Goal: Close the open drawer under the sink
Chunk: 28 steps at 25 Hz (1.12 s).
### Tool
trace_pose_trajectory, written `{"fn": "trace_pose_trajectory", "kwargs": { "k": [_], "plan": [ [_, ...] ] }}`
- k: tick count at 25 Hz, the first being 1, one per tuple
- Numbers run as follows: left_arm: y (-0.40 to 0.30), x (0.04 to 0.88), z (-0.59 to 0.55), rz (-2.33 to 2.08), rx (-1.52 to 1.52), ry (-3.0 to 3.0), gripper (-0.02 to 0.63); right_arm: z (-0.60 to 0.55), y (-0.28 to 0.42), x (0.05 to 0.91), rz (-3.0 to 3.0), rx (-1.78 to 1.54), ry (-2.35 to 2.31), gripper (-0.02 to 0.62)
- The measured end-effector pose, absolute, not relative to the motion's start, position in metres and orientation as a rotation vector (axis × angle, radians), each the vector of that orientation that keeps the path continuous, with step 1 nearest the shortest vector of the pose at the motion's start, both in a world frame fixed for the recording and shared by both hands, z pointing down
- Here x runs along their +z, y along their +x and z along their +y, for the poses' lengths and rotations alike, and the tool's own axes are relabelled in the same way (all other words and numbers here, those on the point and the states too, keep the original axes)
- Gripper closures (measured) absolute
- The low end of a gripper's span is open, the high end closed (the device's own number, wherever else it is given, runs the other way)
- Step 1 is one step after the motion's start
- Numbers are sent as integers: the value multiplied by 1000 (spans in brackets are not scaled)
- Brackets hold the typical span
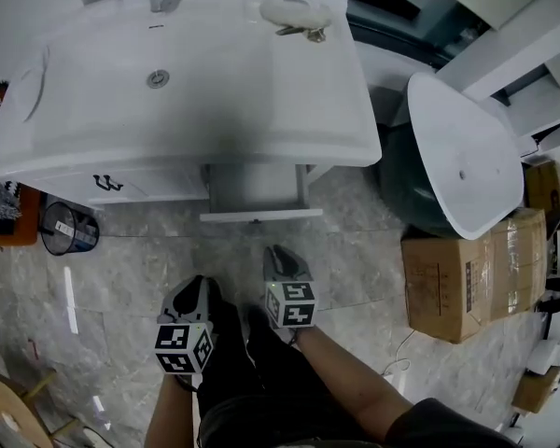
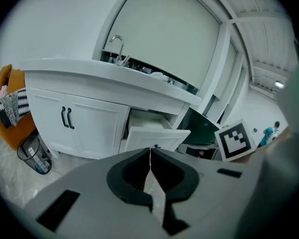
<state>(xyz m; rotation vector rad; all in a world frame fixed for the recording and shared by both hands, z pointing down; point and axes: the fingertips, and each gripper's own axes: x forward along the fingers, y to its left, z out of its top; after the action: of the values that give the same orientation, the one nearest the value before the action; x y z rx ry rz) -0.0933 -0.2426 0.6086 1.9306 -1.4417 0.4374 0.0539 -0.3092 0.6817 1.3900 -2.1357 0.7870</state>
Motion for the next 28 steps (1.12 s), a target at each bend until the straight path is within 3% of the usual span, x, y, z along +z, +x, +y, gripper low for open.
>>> {"fn": "trace_pose_trajectory", "kwargs": {
  "k": [1, 2, 3, 21, 24, 28],
  "plan": [
    [-97, 616, -246, -1435, 439, 1927, 591, -314, 50, 688, -2127, 789, 1397, 526],
    [-100, 622, -249, -1430, 440, 1923, 591, -318, 46, 695, -2119, 799, 1403, 453],
    [-104, 628, -252, -1426, 440, 1919, 591, -322, 42, 702, -2110, 812, 1409, 436],
    [-139, 680, -304, -1375, 473, 1927, 591, -386, 23, 779, -1972, 787, 1539, 416],
    [-140, 681, -304, -1366, 475, 1929, 591, -387, 26, 781, -1952, 758, 1546, 454],
    [-141, 683, -304, -1354, 483, 1928, 591, -392, 26, 783, -1939, 771, 1554, 456]
  ]
}}
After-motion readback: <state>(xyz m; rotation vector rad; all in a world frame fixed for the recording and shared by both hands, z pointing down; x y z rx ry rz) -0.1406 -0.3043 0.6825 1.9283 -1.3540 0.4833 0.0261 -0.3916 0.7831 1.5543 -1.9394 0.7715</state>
